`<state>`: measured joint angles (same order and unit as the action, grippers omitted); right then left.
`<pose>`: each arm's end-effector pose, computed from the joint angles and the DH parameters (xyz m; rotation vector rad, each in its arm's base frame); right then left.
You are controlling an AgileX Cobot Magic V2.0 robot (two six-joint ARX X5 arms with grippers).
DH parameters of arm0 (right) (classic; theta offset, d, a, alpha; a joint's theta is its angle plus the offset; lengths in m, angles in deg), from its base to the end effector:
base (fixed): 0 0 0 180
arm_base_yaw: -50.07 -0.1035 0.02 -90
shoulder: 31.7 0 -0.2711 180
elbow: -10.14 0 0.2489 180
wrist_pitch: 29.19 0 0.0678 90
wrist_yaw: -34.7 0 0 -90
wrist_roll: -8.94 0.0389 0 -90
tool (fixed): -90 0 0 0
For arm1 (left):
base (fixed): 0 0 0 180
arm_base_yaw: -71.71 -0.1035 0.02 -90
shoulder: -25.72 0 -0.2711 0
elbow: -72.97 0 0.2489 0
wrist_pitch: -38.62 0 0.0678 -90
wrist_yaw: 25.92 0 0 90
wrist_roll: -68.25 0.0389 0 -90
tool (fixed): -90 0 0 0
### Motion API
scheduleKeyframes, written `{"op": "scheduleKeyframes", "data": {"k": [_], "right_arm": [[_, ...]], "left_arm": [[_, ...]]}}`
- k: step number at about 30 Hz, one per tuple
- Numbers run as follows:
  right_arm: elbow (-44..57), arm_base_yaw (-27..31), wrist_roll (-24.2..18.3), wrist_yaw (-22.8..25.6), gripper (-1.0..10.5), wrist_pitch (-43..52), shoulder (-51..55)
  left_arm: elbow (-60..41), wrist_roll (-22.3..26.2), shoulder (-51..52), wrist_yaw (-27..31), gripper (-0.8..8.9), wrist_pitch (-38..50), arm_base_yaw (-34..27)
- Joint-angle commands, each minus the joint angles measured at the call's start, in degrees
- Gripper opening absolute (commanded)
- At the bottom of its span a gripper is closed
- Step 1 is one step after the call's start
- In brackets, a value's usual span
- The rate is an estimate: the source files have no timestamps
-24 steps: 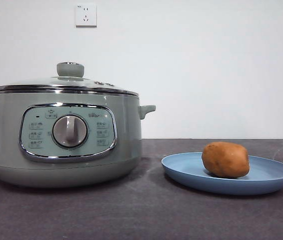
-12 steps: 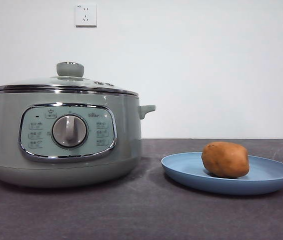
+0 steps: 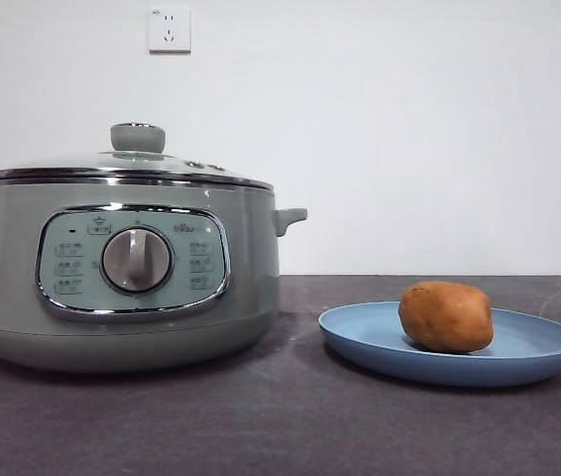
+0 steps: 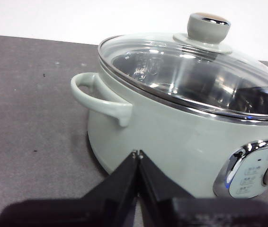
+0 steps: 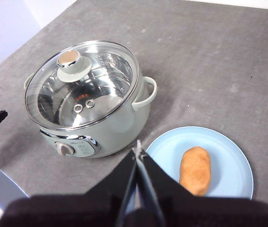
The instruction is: Take the potato out from the steamer,put the potato on the plate,close the lid
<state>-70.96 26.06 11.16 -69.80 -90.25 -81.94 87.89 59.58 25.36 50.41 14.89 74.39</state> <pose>0.1344 0.0705 0.3865 -0.0081 0.5477 0.6457 0.0935 -0.0136 0.1509 -0.1653 0.1811 -0.2722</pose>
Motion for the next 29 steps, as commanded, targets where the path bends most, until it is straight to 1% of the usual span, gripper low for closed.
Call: {"op": "scheduleKeyframes", "data": {"k": [1, 13, 14, 15, 16, 17, 19, 20, 22, 25, 27, 29], "right_arm": [[0.2, 0.0, 0.2, 0.0, 0.0, 0.1, 0.0], [0.2, 0.0, 0.3, 0.0, 0.0, -0.4, 0.2], [0.2, 0.0, -0.3, 0.1, 0.0, -0.5, 0.2], [0.2, 0.0, -3.0, 0.5, 0.0, -1.0, 0.2], [0.2, 0.0, -4.9, 1.6, 0.0, -1.3, 0.2], [0.5, 0.2, -6.2, 4.1, 0.0, -1.3, 0.2], [1.5, 2.4, -6.2, 9.1, 0.0, -0.9, 1.4], [2.7, 4.1, -6.2, 10.8, 0.0, -0.1, 2.3], [6.3, 7.4, -6.1, 11.3, 0.0, 3.1, 4.4], [15.9, 12.1, -5.7, 7.6, 0.0, 13.6, 9.5], [24.3, 15.5, -5.3, 5.4, 0.0, 22.9, 13.7], [32.3, 18.2, -3.9, 5.5, 0.0, 32.6, 17.6]], "left_arm": [[-0.7, -0.3, 0.1, 0.1, -0.03, 0.1, -0.2], [-0.7, -0.3, 0.1, 0.1, -0.03, 0.1, -0.2], [-0.7, -0.3, 0.1, 0.1, -0.03, 0.1, -0.2], [-0.7, -0.3, 0.1, 0.1, -0.03, 0.1, -0.2], [-0.7, -0.3, 0.1, 0.1, -0.03, 0.1, -0.2], [-0.7, -0.3, 0.1, 0.1, -0.03, 0.1, -0.2], [-0.7, -0.3, 0.1, 0.1, -0.03, 0.1, -0.2], [-0.7, -0.3, 0.1, 0.1, -0.03, 0.1, -0.2], [-0.7, -0.3, 0.1, 0.1, -0.03, 0.1, -0.2], [-0.7, -0.3, 0.1, 0.0, -0.03, 0.1, -0.2], [-0.7, -0.3, 0.1, 0.1, -0.03, 0.1, -0.2], [-0.7, -0.3, 0.1, 0.1, -0.03, 0.1, -0.2]]}}
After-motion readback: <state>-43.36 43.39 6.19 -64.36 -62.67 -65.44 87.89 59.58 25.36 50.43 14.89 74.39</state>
